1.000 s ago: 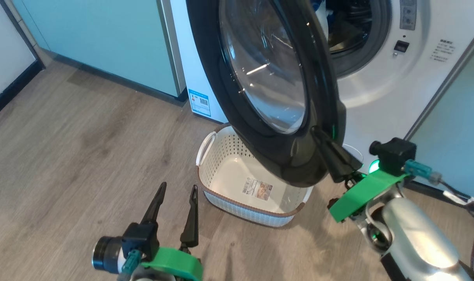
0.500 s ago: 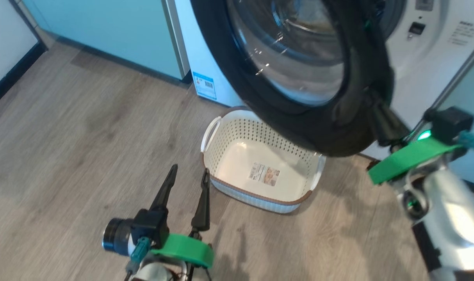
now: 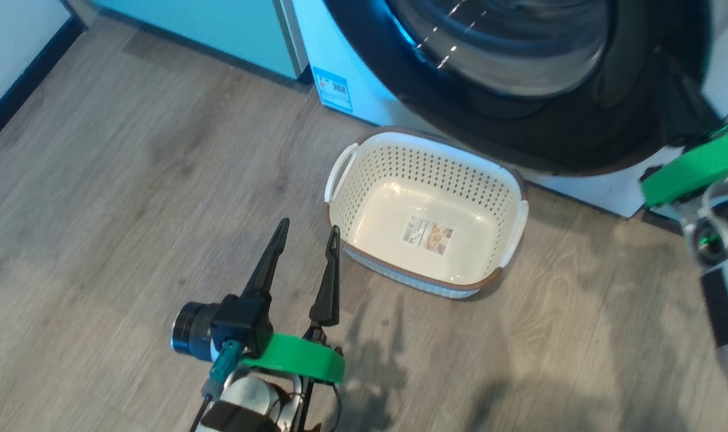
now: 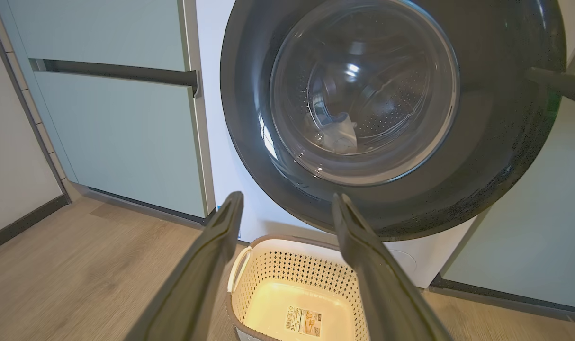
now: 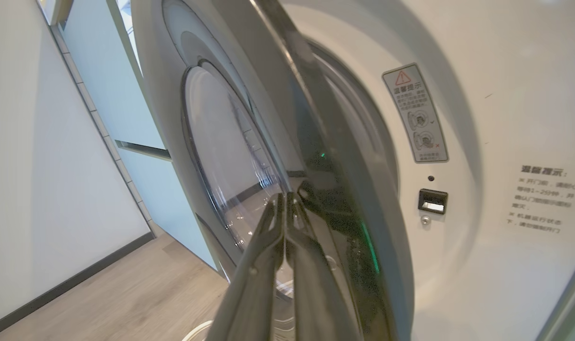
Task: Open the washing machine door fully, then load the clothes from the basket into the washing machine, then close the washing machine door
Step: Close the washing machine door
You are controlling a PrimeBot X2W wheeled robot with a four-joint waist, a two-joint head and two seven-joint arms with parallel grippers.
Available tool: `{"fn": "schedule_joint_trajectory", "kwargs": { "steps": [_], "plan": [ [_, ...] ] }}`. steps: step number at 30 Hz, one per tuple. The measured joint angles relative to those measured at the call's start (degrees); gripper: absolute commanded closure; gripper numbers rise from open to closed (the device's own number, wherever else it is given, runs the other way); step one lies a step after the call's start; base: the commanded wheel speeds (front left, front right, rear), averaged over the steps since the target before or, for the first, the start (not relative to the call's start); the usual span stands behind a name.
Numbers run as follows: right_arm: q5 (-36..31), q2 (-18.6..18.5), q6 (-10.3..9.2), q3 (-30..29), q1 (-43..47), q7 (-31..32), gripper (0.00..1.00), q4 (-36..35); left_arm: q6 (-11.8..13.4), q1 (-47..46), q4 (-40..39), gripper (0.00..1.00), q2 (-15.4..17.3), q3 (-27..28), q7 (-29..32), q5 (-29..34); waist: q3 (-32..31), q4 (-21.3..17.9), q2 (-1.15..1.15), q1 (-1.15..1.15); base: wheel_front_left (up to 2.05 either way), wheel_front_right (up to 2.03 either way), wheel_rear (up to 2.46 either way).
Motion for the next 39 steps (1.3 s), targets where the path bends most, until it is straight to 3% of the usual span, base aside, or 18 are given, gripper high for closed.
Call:
{"fn": "schedule_joint_trajectory", "kwargs": {
  "steps": [17, 27, 39],
  "plan": [
    [-3.4, -5.2, 0.00, -4.5, -11.9, -0.1, 1.00, 8.3, -1.4, -2.3, 0.0, 0.00, -1.2, -0.5, 0.0, 1.1, 4.4, 3.5, 0.00, 0.00, 0.00, 0.00, 0.00],
    [-5.4, -5.7, 0.00, -6.5, -16.1, -0.8, 1.00, 14.4, -1.1, -2.5, -0.1, 0.00, -1.3, -1.3, 0.0, 1.3, 4.9, 4.7, 0.00, -0.01, 0.00, 0.00, 0.00],
    [-4.5, -5.2, 0.00, -3.8, -16.7, -2.0, 1.00, 14.4, -0.8, -3.3, 0.0, 0.00, -1.3, -1.2, 0.0, 0.9, 4.8, 3.8, 0.00, -0.01, 0.00, 0.00, 0.00]
  ]
}}
